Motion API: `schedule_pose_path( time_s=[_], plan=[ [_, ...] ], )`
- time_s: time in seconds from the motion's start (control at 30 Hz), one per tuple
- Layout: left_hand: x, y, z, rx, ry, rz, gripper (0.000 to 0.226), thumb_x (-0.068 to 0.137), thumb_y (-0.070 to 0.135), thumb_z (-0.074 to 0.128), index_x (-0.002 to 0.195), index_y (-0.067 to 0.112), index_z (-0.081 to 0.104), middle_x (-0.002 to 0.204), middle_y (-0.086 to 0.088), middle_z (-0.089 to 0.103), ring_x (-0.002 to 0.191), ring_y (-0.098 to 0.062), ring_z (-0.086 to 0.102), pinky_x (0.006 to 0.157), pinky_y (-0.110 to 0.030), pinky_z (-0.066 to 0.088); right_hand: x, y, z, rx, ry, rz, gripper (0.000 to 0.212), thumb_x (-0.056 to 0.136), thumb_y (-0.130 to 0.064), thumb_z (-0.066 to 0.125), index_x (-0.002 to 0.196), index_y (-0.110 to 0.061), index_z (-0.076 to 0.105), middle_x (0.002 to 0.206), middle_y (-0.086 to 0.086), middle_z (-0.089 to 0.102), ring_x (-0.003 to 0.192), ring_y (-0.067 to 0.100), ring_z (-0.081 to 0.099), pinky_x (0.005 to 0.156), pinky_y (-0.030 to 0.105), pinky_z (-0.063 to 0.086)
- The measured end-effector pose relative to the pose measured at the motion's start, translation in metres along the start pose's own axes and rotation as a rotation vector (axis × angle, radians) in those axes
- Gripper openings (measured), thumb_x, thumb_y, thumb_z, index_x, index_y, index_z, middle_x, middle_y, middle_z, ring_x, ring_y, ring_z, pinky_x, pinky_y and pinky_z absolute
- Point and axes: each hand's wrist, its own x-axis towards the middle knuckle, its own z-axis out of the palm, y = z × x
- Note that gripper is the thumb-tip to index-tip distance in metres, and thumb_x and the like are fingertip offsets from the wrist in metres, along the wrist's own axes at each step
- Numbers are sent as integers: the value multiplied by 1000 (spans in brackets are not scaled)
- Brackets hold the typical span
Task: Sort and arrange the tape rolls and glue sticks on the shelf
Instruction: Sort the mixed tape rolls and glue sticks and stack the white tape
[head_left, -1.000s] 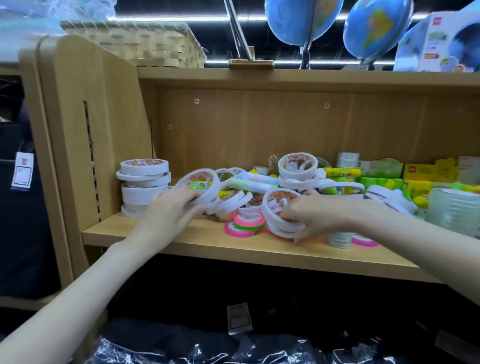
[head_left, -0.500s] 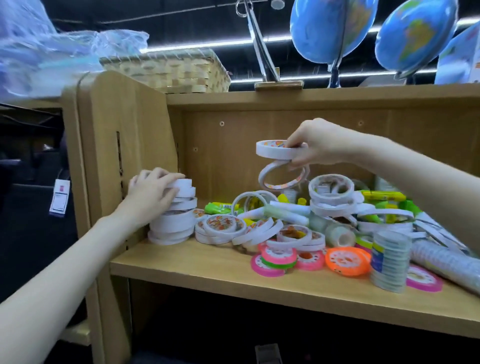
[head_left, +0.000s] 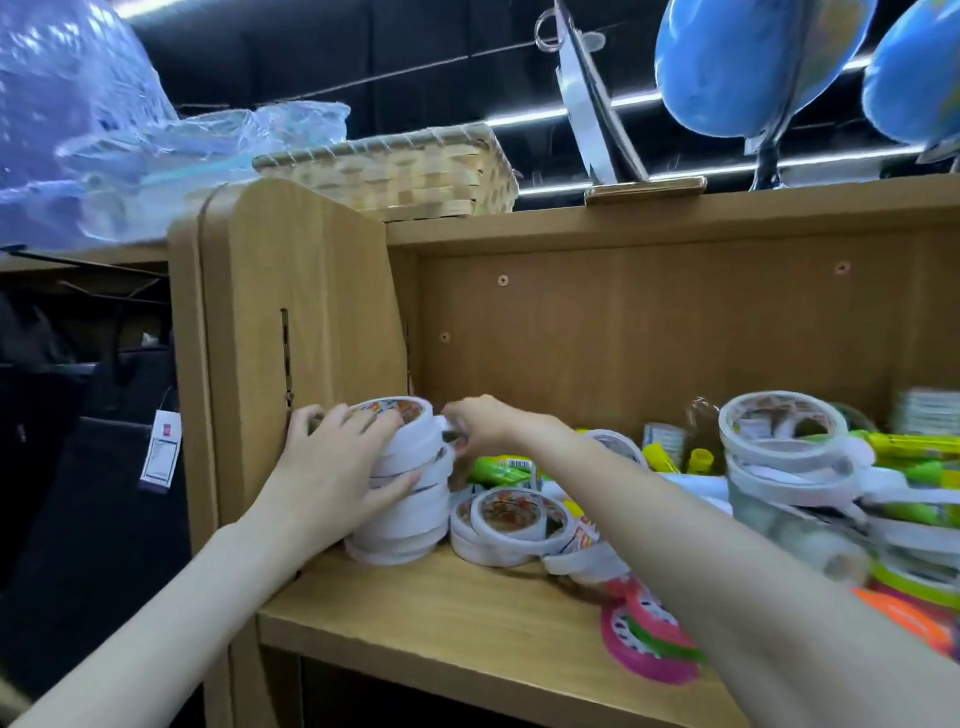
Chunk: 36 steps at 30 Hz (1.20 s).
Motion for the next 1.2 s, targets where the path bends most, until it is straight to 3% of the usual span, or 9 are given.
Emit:
schedule_pose_path(
  time_s=[0.07,0.13,0.23,0.4,0.6,0.77,0.93,1.1,1.2],
  plan=[
    [-1,0,1,-8,-10,-13,45,76,57,39,89,19,59,80,5,66,71,-22,61,69,-40,45,-8,7,-8,39,-73,3,57,78,-24,73,129,-18,48,131,5,51,116,22,49,93,32,42],
    [-2,1,2,-35,-10,-27,47,76,57,39,93,18,60,84,3,67,74,-23,61,70,-40,44,-19,15,-21,51,-90,9,72,80,-25,71,142,-19,34,143,2,41,128,21,41,101,30,35],
    [-3,4,2,-71,-12,-67,51,77,57,37,98,17,62,90,1,68,78,-25,62,73,-41,44,-38,29,-43,-48,-61,68,53,88,-25,62,137,-17,43,134,3,50,122,22,47,97,30,39],
    [-3,8,2,-84,-2,-114,50,81,55,34,97,16,62,89,-1,68,79,-25,62,74,-41,41,-61,47,-57,-266,-312,195,24,86,-19,63,110,-18,66,108,2,65,95,21,62,81,33,53],
    [-5,10,3,-56,59,-119,47,81,52,35,90,15,63,78,0,66,73,-24,62,73,-40,44,-64,59,-75,-83,117,213,19,79,-7,67,97,-11,71,91,11,71,74,21,66,61,22,52],
    [-5,11,5,-72,85,-120,46,81,52,37,90,15,63,78,0,65,74,-24,62,75,-43,44,-57,52,-93,309,327,263,19,77,-9,73,95,-9,68,84,9,68,60,15,61,61,20,52],
    [-6,10,6,-66,71,-125,47,81,51,37,93,14,64,80,1,66,74,-24,63,74,-44,45,-24,22,-59,236,594,123,22,76,-8,70,98,-6,64,98,9,64,89,21,58,73,29,46],
    [-6,9,6,-60,58,-122,47,83,52,36,94,16,63,82,1,66,76,-24,62,75,-44,45,0,1,-26,164,305,9,50,82,-6,64,129,-10,49,124,12,51,114,25,49,85,27,42],
    [-7,9,7,-78,61,-123,46,83,52,36,94,16,62,81,2,65,77,-24,61,76,-43,43,-5,18,-25,130,213,134,45,84,-13,63,127,-8,51,125,12,56,113,27,53,84,28,42]
  ],
)
